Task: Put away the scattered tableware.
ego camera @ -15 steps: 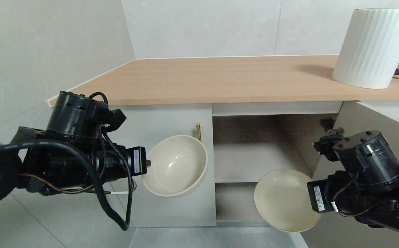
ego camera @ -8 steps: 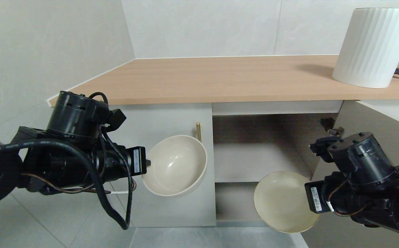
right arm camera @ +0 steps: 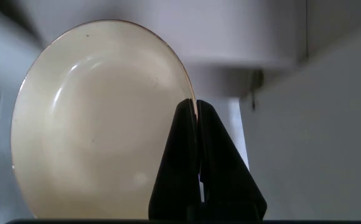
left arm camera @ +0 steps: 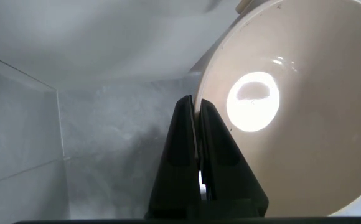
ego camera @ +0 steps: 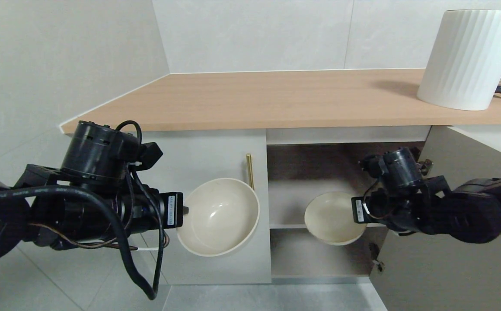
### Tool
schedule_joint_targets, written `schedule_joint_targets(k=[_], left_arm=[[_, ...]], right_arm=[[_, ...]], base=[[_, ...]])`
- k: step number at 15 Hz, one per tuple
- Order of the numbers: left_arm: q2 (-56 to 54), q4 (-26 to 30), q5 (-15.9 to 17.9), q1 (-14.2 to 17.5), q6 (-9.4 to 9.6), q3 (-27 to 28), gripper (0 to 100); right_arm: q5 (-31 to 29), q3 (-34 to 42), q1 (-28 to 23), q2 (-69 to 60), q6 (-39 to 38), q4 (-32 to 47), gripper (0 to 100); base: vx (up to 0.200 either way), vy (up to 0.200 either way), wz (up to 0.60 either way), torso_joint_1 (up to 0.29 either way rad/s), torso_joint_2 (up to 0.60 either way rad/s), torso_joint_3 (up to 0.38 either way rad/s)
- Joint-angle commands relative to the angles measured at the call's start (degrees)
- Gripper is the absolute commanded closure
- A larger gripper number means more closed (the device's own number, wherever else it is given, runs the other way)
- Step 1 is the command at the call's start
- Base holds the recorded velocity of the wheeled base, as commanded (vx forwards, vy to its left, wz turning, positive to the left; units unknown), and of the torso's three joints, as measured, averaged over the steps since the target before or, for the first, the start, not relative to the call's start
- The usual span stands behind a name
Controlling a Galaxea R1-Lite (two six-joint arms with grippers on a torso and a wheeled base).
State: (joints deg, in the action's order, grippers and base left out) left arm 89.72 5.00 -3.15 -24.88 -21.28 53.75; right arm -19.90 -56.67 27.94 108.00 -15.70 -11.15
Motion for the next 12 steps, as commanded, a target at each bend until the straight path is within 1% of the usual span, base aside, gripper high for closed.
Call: schedule_joint_targets(k=[1, 2, 3, 6, 9, 12], left_arm=[[0.0, 0.0, -0.1, 0.0, -0.07, 0.0, 100], [0.0, 0.0, -0.1, 0.0, -0.07, 0.0, 100], [0.0, 0.0, -0.1, 0.0, -0.07, 0.0, 100], [0.9, 0.0, -0.2, -0.1, 0.02, 0.0, 100], [2.1, -0.1, -0.5, -0.4, -0.07, 0.0, 100], [3.6, -0.1, -2.5, -1.3, -0.07, 0.0, 100]], right_arm=[[-0.1, -11.0, -3.4, 15.3, 1.4, -4.0, 100], [-0.1, -13.2, -4.0, 17.6, 1.4, -3.9, 100], [-0.9, -18.5, -5.1, 22.5, 1.4, -3.9, 100], [-5.8, -28.6, -6.5, 31.1, 1.4, -3.7, 100], [-6.9, -32.9, -8.8, 35.4, 1.2, -3.7, 100], [-7.7, -36.4, -9.1, 38.8, 1.2, -3.5, 100]], base=[[0.0, 0.0, 0.0, 0.0, 0.0, 0.0], [0.0, 0.0, 0.0, 0.0, 0.0, 0.0], [0.0, 0.0, 0.0, 0.0, 0.0, 0.0], [0.0, 0.0, 0.0, 0.0, 0.0, 0.0], [0.0, 0.0, 0.0, 0.0, 0.0, 0.0], [0.0, 0.0, 0.0, 0.0, 0.0, 0.0]])
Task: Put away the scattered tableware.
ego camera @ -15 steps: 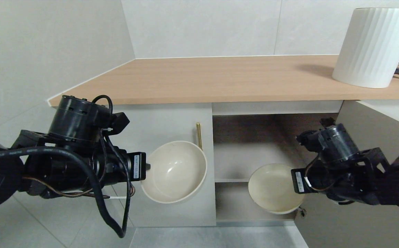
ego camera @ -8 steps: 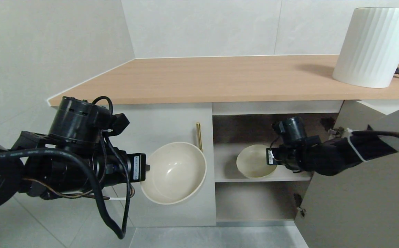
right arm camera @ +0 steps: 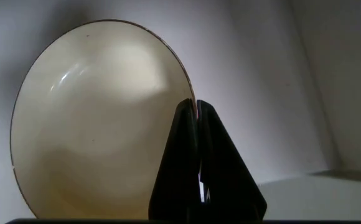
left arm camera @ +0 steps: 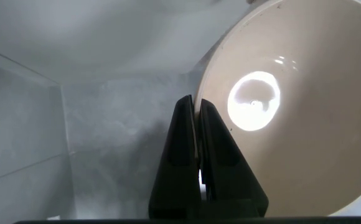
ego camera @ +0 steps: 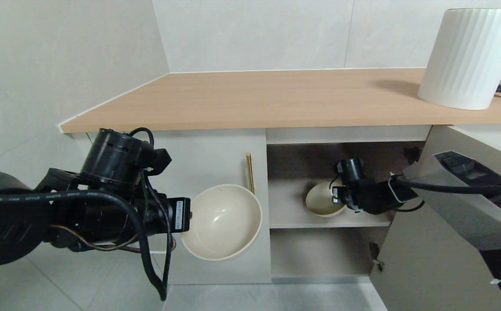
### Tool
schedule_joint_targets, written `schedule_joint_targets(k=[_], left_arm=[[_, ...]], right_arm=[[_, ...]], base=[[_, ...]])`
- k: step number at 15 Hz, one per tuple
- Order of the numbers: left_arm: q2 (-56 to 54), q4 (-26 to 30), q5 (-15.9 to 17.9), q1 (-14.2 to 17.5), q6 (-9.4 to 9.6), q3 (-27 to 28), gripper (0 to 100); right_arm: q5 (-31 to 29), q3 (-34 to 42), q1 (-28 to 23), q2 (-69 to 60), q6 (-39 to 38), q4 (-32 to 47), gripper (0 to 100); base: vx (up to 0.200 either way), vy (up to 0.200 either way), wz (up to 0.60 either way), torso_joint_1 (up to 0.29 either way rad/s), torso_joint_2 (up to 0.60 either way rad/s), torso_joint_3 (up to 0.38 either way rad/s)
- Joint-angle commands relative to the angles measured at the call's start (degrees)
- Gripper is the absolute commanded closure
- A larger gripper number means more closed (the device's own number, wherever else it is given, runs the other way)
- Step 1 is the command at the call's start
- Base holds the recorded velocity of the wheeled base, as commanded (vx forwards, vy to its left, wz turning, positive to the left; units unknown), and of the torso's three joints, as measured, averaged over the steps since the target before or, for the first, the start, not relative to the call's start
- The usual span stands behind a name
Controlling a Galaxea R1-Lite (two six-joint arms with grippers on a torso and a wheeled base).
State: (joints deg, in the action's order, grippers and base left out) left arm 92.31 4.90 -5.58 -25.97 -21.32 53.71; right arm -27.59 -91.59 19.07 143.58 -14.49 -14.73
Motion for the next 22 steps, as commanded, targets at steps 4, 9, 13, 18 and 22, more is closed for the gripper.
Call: schedule_joint_targets(k=[4, 9, 13, 18, 22], left_arm=[[0.8, -0.5, -0.8, -0.3, -0.04, 0.0, 100], [0.9, -0.6, -0.8, -0.2, -0.04, 0.0, 100], [1.0, -0.5, -0.7, -0.2, -0.04, 0.0, 100], [3.4, -1.5, -0.7, -2.2, 0.05, 0.4, 100], [8.5, -5.0, -5.2, -5.9, 0.05, 0.2, 100]], right_arm=[[-1.8, -4.0, -0.2, 5.6, 0.0, 0.0, 100], [-1.9, -4.3, -0.2, 5.7, -0.2, 0.0, 100], [-1.9, -4.2, 0.0, 5.2, -1.1, 0.0, 0], [-1.2, 5.6, 1.8, -5.9, -6.2, 0.0, 0], [5.1, 19.0, 8.0, -20.7, -6.1, 0.1, 0]], base=[[0.0, 0.0, 0.0, 0.0, 0.0, 0.0], [0.0, 0.0, 0.0, 0.0, 0.0, 0.0], [0.0, 0.0, 0.0, 0.0, 0.0, 0.0], [0.0, 0.0, 0.0, 0.0, 0.0, 0.0], [0.0, 0.0, 0.0, 0.0, 0.0, 0.0]])
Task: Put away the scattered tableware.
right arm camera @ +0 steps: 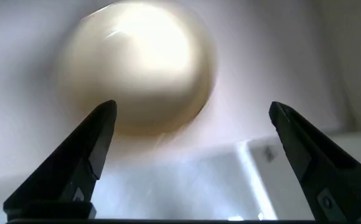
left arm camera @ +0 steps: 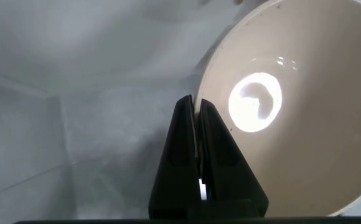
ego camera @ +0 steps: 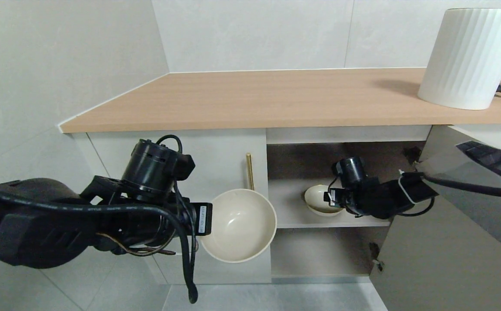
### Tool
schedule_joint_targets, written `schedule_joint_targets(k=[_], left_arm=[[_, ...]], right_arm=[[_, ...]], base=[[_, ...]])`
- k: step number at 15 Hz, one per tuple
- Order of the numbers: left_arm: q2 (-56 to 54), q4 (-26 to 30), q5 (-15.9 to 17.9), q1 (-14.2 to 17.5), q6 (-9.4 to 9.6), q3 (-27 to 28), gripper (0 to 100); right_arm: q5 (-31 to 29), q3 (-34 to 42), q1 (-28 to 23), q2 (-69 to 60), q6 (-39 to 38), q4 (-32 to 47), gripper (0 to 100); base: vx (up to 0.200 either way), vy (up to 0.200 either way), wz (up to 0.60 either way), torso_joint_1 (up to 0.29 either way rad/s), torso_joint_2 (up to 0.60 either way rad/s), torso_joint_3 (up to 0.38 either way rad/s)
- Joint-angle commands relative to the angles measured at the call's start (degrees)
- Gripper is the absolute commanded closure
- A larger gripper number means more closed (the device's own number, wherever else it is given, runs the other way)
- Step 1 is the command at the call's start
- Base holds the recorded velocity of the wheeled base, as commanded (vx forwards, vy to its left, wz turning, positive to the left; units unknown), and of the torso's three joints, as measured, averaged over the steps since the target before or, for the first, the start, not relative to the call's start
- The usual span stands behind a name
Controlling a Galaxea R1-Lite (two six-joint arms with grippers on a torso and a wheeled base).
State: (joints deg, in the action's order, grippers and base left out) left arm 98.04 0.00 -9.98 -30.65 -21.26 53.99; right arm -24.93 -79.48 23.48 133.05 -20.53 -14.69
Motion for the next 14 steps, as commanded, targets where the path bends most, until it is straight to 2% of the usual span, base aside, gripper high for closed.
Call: schedule_joint_targets(k=[1, 3, 4, 7, 10, 12, 14], left_arm=[[3.3, -0.1, -1.4, -1.4, -0.01, 0.1, 100], [4.9, -0.1, -1.6, -3.8, 0.96, 1.7, 100], [5.2, -0.1, -1.6, -4.2, 1.13, 1.8, 100], [7.9, -0.3, -2.8, -5.7, 1.22, 2.7, 100], [10.6, -3.3, -4.6, -8.6, 0.61, 2.4, 100], [11.2, -5.6, -5.9, -8.6, -0.36, 2.1, 100], [10.9, -5.7, -6.0, -8.6, -0.62, 2.2, 100]], right_arm=[[3.0, 8.3, 4.5, -12.0, 0.0, 0.2, 0], [3.0, 11.7, 7.9, -19.0, 0.1, 1.2, 0], [3.0, 12.3, 8.7, -20.6, 0.1, 1.9, 0], [3.7, 14.3, 16.0, -29.9, -0.2, 7.7, 0], [4.0, 14.7, 20.3, -30.6, -0.8, 9.7, 0], [4.1, 15.3, 22.2, -30.5, -0.8, 10.4, 0], [5.3, 15.3, 23.3, -30.0, -0.8, 11.7, 0]], base=[[0.0, 0.0, 0.0, 0.0, 0.0, 0.0], [0.0, 0.0, 0.0, 0.0, 0.0, 0.0], [0.0, 0.0, 0.0, 0.0, 0.0, 0.0], [0.0, 0.0, 0.0, 0.0, 0.0, 0.0], [0.0, 0.0, 0.0, 0.0, 0.0, 0.0], [0.0, 0.0, 0.0, 0.0, 0.0, 0.0], [0.0, 0.0, 0.0, 0.0, 0.0, 0.0]])
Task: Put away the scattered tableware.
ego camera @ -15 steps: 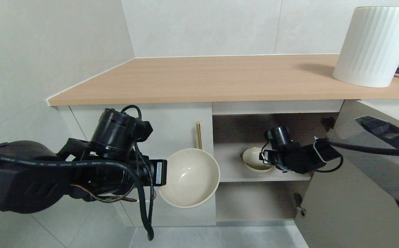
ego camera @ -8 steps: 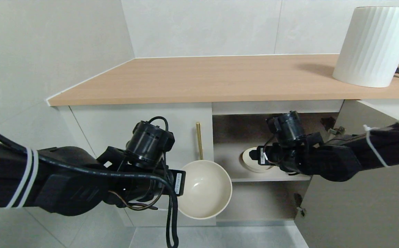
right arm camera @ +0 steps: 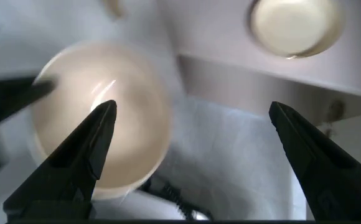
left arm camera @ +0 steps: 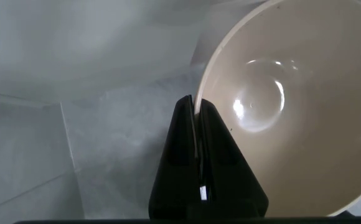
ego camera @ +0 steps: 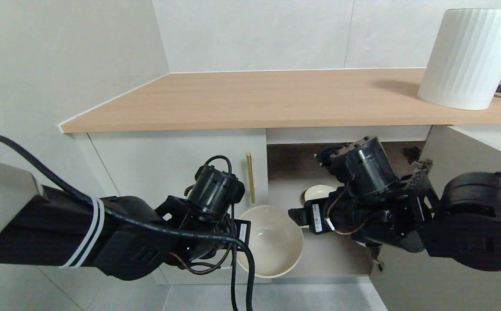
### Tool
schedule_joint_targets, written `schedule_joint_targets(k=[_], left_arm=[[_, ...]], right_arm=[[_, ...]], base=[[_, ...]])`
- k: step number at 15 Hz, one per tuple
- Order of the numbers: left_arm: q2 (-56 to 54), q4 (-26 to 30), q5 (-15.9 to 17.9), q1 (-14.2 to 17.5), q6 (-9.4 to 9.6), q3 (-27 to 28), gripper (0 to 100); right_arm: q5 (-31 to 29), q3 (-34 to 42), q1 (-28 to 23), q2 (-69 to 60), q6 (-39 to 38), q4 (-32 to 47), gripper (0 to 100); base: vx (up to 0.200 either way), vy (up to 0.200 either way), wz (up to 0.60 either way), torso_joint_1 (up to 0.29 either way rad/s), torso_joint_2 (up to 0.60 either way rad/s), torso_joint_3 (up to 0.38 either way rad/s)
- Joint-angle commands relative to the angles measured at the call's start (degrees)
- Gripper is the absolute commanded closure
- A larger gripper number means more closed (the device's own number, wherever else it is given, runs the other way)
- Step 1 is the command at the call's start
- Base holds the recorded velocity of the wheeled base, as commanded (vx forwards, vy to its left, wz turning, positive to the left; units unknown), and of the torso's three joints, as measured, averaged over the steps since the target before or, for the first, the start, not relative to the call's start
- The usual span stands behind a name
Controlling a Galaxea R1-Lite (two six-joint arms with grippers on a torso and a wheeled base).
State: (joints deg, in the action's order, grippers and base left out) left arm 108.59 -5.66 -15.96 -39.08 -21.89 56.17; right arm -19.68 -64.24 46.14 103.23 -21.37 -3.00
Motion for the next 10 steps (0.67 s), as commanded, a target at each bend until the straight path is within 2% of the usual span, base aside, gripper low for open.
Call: schedule_joint_targets(k=[1, 10], left_arm=[[0.1, -0.1, 0.0, -0.1, 0.01, 0.0, 100], [-2.3, 0.0, -0.1, -0.2, 0.01, -0.5, 100]], right_arm=[[0.5, -0.1, 0.6, 1.2, -0.1, 0.0, 0], [0.6, -2.1, 0.5, 8.0, -2.4, -0.3, 0]], base=[[0.0, 0.0, 0.0, 0.0, 0.0, 0.0], [0.0, 0.0, 0.0, 0.0, 0.0, 0.0]])
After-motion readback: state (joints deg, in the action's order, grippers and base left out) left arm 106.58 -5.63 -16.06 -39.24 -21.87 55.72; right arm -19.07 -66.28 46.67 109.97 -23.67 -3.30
